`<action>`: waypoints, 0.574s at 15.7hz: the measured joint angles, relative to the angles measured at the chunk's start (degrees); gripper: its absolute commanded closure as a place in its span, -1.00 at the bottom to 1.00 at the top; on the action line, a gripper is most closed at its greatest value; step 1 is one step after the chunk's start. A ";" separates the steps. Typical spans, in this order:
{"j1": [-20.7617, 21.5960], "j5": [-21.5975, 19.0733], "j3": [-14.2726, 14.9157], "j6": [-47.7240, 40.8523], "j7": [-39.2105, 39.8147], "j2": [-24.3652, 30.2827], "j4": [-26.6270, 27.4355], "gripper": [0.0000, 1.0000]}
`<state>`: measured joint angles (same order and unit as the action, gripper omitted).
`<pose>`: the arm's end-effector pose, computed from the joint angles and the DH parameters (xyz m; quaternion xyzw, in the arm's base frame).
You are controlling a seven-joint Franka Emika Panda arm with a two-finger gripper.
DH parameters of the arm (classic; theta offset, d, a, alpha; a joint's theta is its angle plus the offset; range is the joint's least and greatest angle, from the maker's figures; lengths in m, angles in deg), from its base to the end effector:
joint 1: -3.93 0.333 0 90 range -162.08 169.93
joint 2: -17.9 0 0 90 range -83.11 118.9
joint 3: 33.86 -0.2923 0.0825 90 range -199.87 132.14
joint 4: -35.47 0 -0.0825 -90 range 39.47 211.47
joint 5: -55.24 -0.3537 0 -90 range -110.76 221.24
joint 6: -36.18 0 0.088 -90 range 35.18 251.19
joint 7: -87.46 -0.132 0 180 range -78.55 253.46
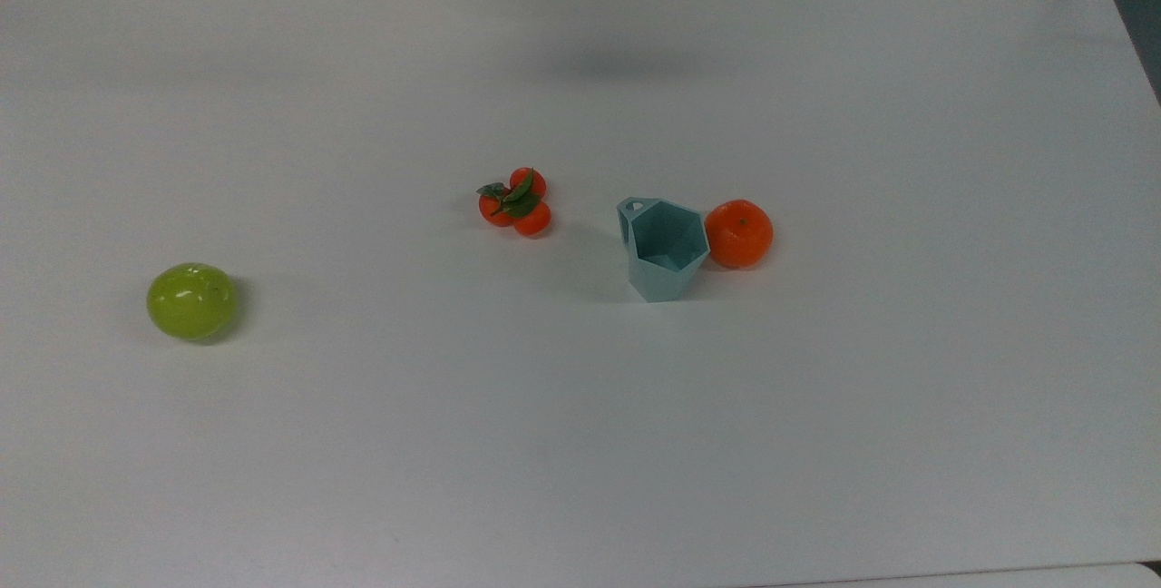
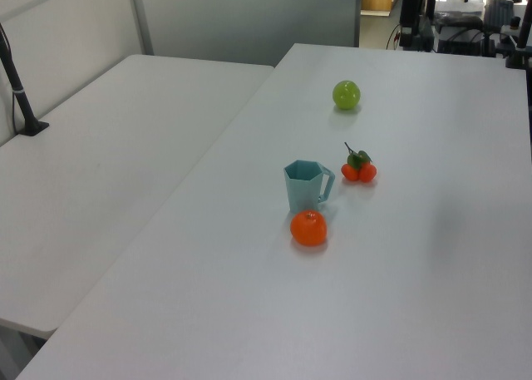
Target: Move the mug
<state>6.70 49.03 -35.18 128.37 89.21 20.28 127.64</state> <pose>0.5148 0.0510 0.5848 -0.9971 -0.0499 -0.0198 0.0541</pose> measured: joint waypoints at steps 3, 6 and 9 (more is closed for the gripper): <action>0.03 0.00 0.00 0.00 0.04 0.04 0.00 -1.00; 0.06 0.00 0.00 0.00 1.87 0.02 0.00 -1.00; 0.13 0.00 -0.05 0.00 10.03 -0.24 0.02 -1.00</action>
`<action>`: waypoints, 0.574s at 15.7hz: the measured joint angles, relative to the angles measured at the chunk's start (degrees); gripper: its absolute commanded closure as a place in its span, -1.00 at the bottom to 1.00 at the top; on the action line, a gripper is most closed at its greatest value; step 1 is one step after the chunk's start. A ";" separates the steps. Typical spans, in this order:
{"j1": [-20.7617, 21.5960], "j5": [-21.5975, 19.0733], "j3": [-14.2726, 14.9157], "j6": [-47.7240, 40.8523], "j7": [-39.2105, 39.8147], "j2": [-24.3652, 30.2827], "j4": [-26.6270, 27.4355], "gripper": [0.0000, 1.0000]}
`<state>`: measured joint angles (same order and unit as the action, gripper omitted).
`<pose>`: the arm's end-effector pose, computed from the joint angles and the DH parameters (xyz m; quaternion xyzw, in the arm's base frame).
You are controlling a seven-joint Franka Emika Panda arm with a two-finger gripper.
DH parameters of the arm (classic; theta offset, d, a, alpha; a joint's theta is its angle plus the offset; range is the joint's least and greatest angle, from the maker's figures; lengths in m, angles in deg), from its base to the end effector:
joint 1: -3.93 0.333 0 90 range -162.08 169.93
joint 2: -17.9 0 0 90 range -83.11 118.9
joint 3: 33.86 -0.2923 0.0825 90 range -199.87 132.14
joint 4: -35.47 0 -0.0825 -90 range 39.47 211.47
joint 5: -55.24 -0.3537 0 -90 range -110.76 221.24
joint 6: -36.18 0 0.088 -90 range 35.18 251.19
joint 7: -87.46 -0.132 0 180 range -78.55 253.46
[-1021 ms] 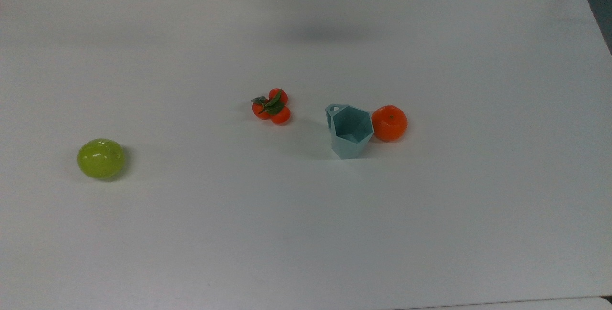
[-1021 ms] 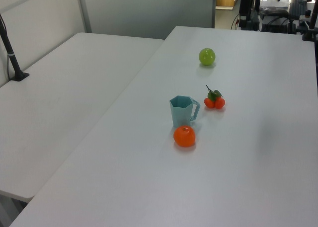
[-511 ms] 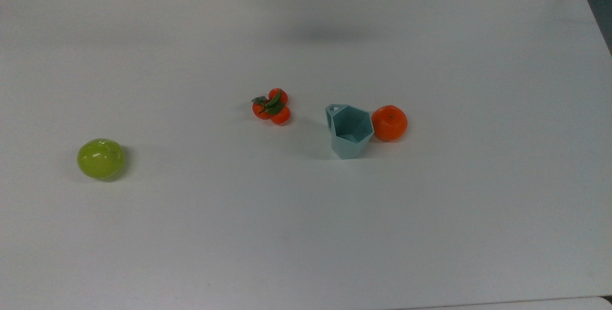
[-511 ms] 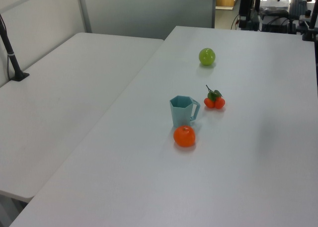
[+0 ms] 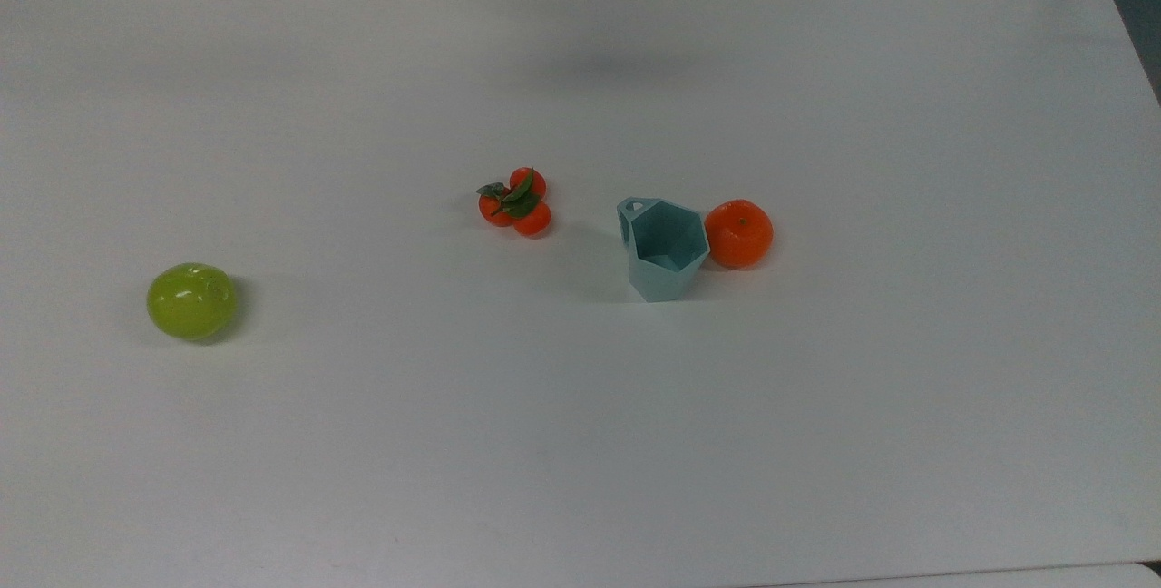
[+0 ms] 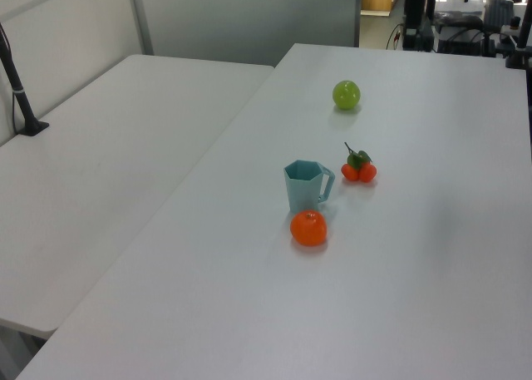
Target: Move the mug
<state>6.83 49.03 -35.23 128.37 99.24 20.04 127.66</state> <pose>0.5157 0.0527 0.5825 -0.9888 -0.1383 -0.0221 0.0524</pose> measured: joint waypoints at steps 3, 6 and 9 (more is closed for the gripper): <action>0.42 0.00 -0.02 0.23 6.56 -1.05 0.02 -1.00; 2.36 0.00 -0.28 3.12 7.63 -2.96 0.03 -1.00; 3.90 0.00 -1.81 8.34 6.46 -5.14 0.01 -1.00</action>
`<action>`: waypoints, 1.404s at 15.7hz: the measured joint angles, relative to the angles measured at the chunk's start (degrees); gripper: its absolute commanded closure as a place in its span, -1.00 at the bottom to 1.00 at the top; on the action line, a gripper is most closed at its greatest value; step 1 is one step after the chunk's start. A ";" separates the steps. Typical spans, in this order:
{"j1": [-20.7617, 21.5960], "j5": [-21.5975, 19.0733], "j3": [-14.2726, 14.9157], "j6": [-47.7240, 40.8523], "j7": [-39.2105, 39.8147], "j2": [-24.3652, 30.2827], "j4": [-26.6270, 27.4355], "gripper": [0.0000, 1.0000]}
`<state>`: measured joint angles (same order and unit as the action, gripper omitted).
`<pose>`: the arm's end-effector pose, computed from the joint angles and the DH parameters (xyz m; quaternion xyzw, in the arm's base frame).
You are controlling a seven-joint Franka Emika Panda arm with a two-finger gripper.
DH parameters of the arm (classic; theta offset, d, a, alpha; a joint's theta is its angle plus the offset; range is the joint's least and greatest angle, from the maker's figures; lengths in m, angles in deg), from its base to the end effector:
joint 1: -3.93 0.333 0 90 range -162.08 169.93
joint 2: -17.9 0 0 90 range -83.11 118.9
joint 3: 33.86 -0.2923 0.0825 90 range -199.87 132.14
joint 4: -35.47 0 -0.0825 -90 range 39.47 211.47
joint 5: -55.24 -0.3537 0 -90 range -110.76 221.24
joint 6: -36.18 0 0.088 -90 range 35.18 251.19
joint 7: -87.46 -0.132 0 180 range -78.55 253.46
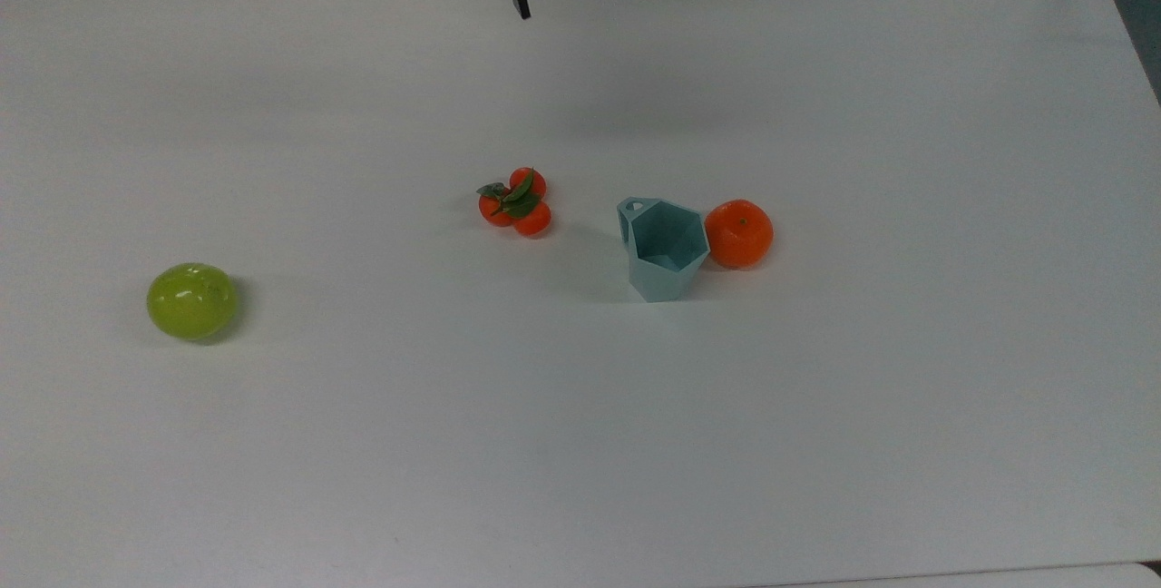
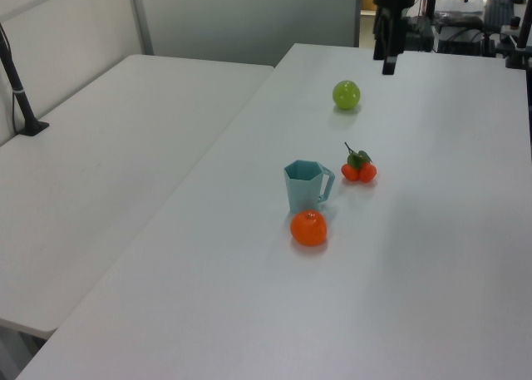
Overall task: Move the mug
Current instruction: 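Move the open gripper down to the teal hexagonal mug's rim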
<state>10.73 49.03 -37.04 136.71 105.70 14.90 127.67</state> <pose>0.5469 0.1080 0.5482 -0.9691 -0.2359 -0.0503 0.0516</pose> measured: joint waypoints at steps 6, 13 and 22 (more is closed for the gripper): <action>2.88 0.00 -0.52 9.81 -2.64 -5.49 0.75 -1.00; 4.40 4.25 -0.55 20.28 -2.69 -9.96 7.71 -1.00; 5.07 5.76 -0.56 27.72 -2.70 -15.51 10.03 -0.99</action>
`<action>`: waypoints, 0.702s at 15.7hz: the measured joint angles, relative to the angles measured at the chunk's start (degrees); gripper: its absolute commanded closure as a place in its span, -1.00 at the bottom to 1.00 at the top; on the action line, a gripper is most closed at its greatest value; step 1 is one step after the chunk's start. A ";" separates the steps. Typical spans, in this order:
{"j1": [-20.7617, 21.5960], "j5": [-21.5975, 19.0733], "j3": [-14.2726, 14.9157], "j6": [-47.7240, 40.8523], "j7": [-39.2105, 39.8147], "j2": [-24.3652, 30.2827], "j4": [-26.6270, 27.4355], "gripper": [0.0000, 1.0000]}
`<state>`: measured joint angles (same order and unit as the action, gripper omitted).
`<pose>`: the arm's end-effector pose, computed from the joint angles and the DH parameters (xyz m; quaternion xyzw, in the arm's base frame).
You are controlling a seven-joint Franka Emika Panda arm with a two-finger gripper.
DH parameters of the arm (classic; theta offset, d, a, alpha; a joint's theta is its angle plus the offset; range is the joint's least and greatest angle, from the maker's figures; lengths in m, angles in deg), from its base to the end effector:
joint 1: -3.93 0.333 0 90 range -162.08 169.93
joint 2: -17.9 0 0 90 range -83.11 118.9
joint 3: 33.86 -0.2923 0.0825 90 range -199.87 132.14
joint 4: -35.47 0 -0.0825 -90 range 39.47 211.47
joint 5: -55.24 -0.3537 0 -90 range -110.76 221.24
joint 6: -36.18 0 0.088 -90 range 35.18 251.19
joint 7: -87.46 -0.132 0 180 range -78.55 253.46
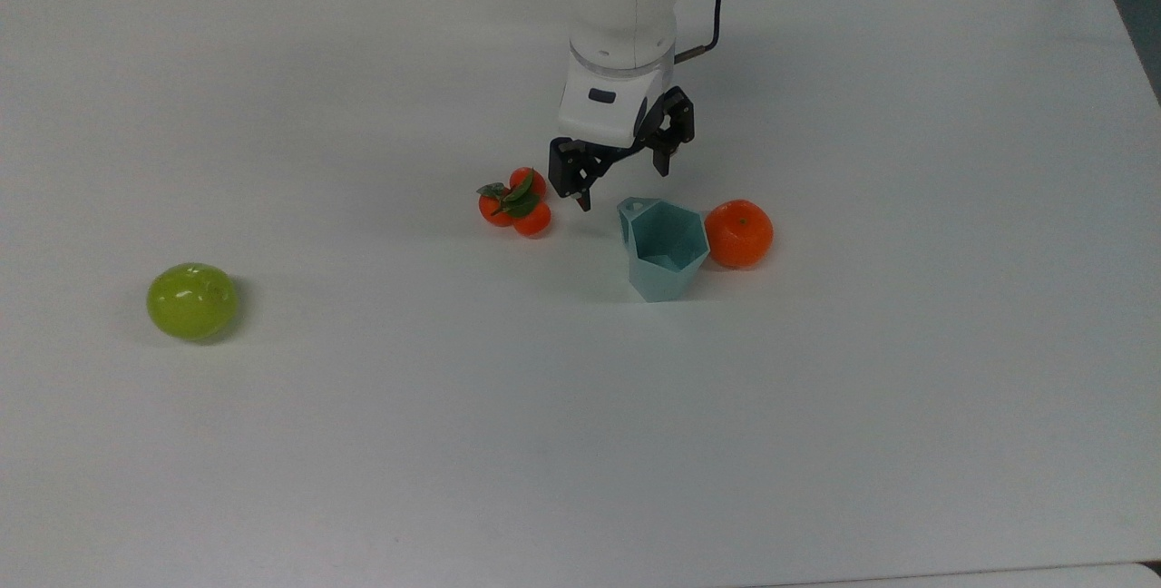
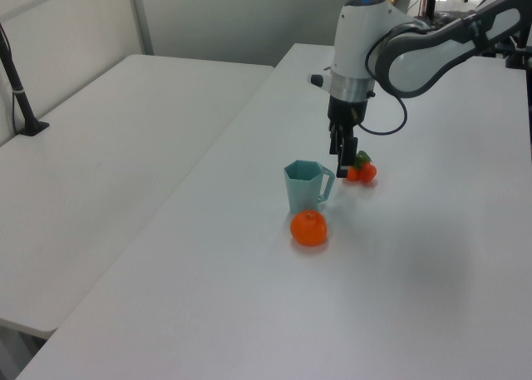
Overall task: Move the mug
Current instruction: 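Move the open gripper down to the teal hexagonal mug's rim, then close the gripper on the teal mug's rim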
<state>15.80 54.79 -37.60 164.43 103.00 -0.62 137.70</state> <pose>0.5993 0.1652 0.3550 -0.9623 -0.2635 -0.0657 0.0135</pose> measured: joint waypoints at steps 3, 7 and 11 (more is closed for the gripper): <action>0.37 0.34 0.00 2.15 0.00 -1.67 0.00 -0.81; 0.99 1.39 -0.01 3.61 -0.09 -3.15 -0.02 -0.23; 1.01 1.40 -0.01 4.65 -0.12 -3.72 -0.03 -0.08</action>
<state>16.81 56.19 -37.60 169.07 102.88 -4.34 137.67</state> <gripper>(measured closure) 0.423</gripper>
